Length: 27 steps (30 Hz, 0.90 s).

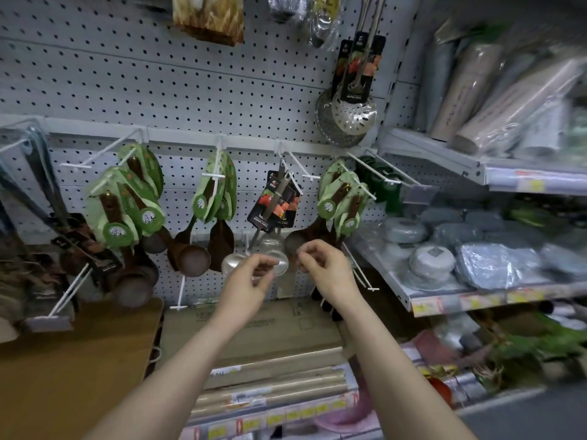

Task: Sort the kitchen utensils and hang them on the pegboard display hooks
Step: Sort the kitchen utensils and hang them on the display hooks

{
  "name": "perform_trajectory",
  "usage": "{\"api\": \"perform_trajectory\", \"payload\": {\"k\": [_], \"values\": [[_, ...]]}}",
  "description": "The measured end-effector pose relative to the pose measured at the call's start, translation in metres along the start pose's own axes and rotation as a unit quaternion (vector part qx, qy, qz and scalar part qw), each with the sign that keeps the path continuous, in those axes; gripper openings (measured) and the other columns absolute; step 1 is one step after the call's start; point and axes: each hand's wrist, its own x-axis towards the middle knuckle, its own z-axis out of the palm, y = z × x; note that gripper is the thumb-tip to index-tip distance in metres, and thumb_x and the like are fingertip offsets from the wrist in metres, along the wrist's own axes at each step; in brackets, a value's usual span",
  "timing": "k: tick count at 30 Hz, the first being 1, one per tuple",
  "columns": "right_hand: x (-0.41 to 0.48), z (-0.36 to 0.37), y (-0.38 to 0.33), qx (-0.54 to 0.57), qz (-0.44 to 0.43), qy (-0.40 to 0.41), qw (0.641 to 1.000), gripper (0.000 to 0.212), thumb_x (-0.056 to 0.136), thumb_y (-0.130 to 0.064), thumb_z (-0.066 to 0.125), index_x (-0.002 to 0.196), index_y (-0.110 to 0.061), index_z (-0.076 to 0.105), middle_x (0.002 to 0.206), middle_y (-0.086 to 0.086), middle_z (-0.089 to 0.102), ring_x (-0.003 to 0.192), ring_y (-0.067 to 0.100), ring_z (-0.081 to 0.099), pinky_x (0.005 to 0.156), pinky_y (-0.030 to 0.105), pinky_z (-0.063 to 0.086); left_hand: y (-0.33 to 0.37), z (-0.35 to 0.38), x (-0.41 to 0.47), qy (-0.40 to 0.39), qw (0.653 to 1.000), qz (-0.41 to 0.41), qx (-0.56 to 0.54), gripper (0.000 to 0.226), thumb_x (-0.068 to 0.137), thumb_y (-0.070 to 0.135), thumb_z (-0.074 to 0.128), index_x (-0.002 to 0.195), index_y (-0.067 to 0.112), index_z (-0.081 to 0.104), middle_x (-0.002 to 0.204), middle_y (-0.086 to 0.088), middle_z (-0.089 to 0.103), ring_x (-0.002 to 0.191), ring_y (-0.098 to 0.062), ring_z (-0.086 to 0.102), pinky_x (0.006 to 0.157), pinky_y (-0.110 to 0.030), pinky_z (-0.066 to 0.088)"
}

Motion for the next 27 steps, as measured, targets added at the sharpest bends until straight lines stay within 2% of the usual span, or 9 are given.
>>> {"api": "perform_trajectory", "payload": {"k": [6,9,15,20,23,25,27], "values": [[-0.030,-0.015,0.000,-0.063,-0.016,-0.028,0.997,0.013,0.091,-0.019,0.065,0.093,-0.031,0.068,0.083,-0.007,0.069,0.081,0.008,0.064,0.080,0.038,0.056,0.014,0.005,-0.028,-0.017,0.999,0.004,0.029,0.022,0.090,0.011,0.062,0.102,0.029,0.065,0.103,0.016,0.064,0.091,0.004,0.059,0.075,-0.007,0.045],[-0.039,-0.025,0.003,-0.084,-0.035,-0.048,0.995,0.015,0.090,-0.017,0.066,0.094,-0.032,0.068,0.087,-0.009,0.070,0.082,0.007,0.065,0.081,0.037,0.056,0.022,0.009,-0.039,-0.014,0.999,0.006,0.051,0.022,0.091,0.013,0.061,0.102,0.031,0.064,0.103,0.015,0.064,0.091,0.003,0.059,0.079,-0.017,0.049],[-0.059,-0.057,0.009,-0.117,-0.092,-0.088,0.985,0.020,0.092,-0.011,0.062,0.102,-0.027,0.069,0.096,-0.012,0.070,0.088,0.000,0.062,0.082,0.020,0.052,0.044,0.029,-0.067,0.048,0.994,0.012,0.098,0.018,0.091,0.016,0.061,0.100,0.031,0.065,0.100,0.019,0.063,0.087,0.005,0.058,0.074,-0.011,0.046],[-0.085,-0.096,0.025,-0.139,-0.153,-0.123,0.971,0.023,0.092,-0.009,0.063,0.106,-0.026,0.068,0.102,-0.012,0.069,0.093,0.000,0.061,0.083,0.013,0.047,0.067,0.064,-0.095,0.104,0.983,0.018,0.149,0.021,0.090,0.018,0.063,0.096,0.038,0.062,0.097,0.024,0.062,0.088,0.006,0.058,0.073,-0.008,0.044],[-0.099,-0.120,0.037,-0.144,-0.188,-0.136,0.962,0.022,0.091,-0.009,0.063,0.106,-0.025,0.069,0.103,-0.013,0.069,0.095,0.000,0.060,0.079,0.001,0.039,0.082,0.089,-0.117,0.141,0.978,0.011,0.153,0.023,0.090,0.017,0.064,0.095,0.039,0.061,0.097,0.021,0.063,0.089,0.004,0.058,0.076,-0.014,0.047],[-0.107,-0.136,0.043,-0.137,-0.206,-0.136,0.959,0.021,0.091,-0.010,0.064,0.106,-0.025,0.069,0.103,-0.013,0.069,0.095,0.000,0.060,0.078,-0.001,0.037,0.094,0.105,-0.132,0.155,0.976,0.006,0.156,0.022,0.090,0.016,0.064,0.095,0.037,0.062,0.097,0.019,0.064,0.088,0.003,0.059,0.077,-0.018,0.049],[-0.114,-0.149,0.047,-0.128,-0.225,-0.134,0.956,0.021,0.091,-0.010,0.065,0.105,-0.024,0.069,0.102,-0.015,0.069,0.094,-0.001,0.060,0.079,0.001,0.039,0.108,0.118,-0.146,0.166,0.973,0.006,0.162,0.018,0.090,0.016,0.064,0.096,0.032,0.065,0.097,0.018,0.064,0.087,0.002,0.060,0.076,-0.017,0.049]]}}
